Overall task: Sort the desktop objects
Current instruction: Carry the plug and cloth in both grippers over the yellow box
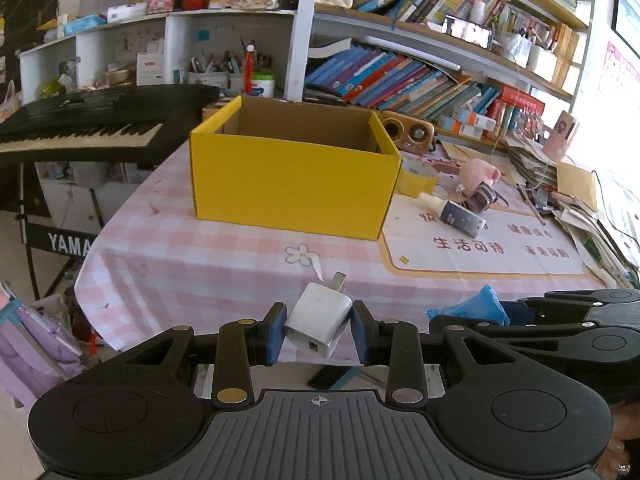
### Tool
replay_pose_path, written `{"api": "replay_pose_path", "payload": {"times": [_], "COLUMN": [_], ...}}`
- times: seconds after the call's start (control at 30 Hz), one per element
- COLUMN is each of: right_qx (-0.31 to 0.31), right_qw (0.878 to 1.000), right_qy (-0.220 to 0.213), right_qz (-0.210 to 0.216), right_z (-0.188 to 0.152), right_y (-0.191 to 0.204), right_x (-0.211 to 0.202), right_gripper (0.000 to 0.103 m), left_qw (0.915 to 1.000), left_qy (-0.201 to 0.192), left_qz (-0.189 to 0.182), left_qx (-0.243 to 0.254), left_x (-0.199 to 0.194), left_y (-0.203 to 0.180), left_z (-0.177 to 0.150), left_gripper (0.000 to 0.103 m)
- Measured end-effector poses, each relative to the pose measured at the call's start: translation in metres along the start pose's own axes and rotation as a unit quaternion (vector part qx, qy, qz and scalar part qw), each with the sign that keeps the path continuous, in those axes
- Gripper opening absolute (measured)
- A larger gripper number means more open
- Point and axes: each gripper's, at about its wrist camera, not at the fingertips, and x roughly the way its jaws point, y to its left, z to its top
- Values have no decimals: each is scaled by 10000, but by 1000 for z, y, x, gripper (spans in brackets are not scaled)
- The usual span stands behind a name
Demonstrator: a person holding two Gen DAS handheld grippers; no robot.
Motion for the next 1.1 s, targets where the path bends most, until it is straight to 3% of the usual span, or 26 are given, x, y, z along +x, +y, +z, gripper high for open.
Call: {"api": "replay_pose_path", "payload": {"times": [0.77, 1.1], "right_qx": [-163, -242], "right_qw": [9998, 9990], "right_qy": [-24, -219], "right_qz": [148, 309], "right_z": [23, 56], "right_y": [14, 7], "right_x": [17, 28], "right_gripper": [34, 34], "left_qw": [9999, 9994], "left_qy": [-109, -342], "left_qz": [35, 67], "left_qx": [-112, -49], "left_x": [10, 21], "left_y": [16, 20], "left_z": [17, 49], "left_gripper": [33, 33]}}
